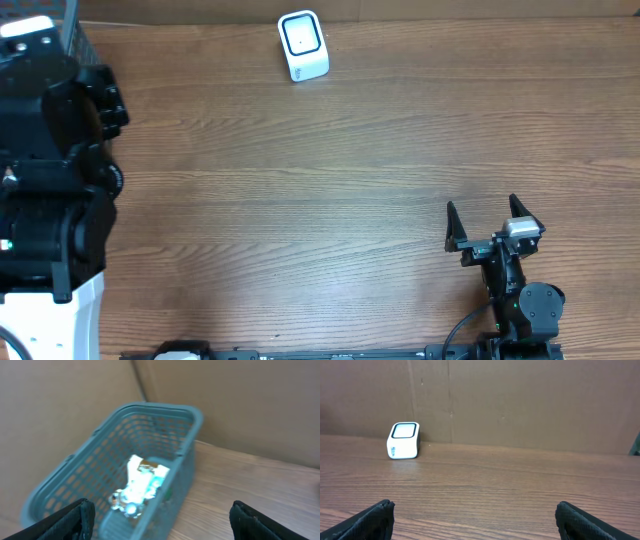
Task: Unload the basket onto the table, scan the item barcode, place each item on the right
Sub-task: 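Move the left gripper left toward the grey basket, then lower the left gripper into the basket onto the yellow-liquid bottle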
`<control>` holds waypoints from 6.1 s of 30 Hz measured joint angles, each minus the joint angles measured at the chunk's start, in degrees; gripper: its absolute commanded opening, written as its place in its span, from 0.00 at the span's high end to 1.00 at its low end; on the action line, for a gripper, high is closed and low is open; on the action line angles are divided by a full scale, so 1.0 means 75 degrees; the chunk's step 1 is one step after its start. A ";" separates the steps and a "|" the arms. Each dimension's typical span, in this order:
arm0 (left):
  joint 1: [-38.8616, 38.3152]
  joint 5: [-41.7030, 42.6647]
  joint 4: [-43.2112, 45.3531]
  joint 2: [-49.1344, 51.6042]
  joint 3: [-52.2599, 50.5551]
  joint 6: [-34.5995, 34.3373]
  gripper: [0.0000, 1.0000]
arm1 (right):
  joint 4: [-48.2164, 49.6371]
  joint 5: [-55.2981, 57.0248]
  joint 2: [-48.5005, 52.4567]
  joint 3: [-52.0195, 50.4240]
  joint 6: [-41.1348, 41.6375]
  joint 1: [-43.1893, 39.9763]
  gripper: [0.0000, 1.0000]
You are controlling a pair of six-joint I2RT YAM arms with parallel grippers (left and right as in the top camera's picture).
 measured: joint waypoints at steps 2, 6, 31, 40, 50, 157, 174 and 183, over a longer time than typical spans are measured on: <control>0.0303 0.0012 -0.0009 0.0000 0.0000 -0.0020 0.10 | 0.0000 0.0000 0.0000 0.0000 0.0000 0.0000 0.00; 0.0953 0.0242 -0.0064 0.0000 0.0000 -0.0134 0.10 | 0.0000 -0.0003 0.0000 0.0000 0.0000 0.0000 0.00; 0.3756 0.2629 -0.0152 0.0326 0.0000 -0.0854 0.09 | 0.0000 0.0000 0.0000 0.0000 0.0003 0.0000 0.00; 0.4191 0.3328 0.0117 0.1204 0.0003 -0.0702 0.12 | 0.0000 0.0000 0.0000 0.0000 0.0000 0.0000 0.00; 0.4969 0.4613 -0.0058 0.2305 0.0557 -0.0548 0.15 | -0.0003 -0.0003 0.0000 0.0000 0.0003 0.0000 0.00; 0.5214 0.4826 -0.0962 0.6269 0.0889 -0.1183 0.27 | 0.0003 -0.0003 0.0000 0.0000 0.0000 0.0000 0.00; 0.5214 0.4806 -0.1396 0.6277 0.0883 -0.1370 0.39 | 0.0003 -0.0003 0.0000 0.0000 0.0003 0.0000 0.00; 0.5193 0.4832 -0.1215 0.6274 0.0778 -0.1370 0.48 | -0.0003 -0.0003 0.0000 0.0000 0.0003 0.0000 0.00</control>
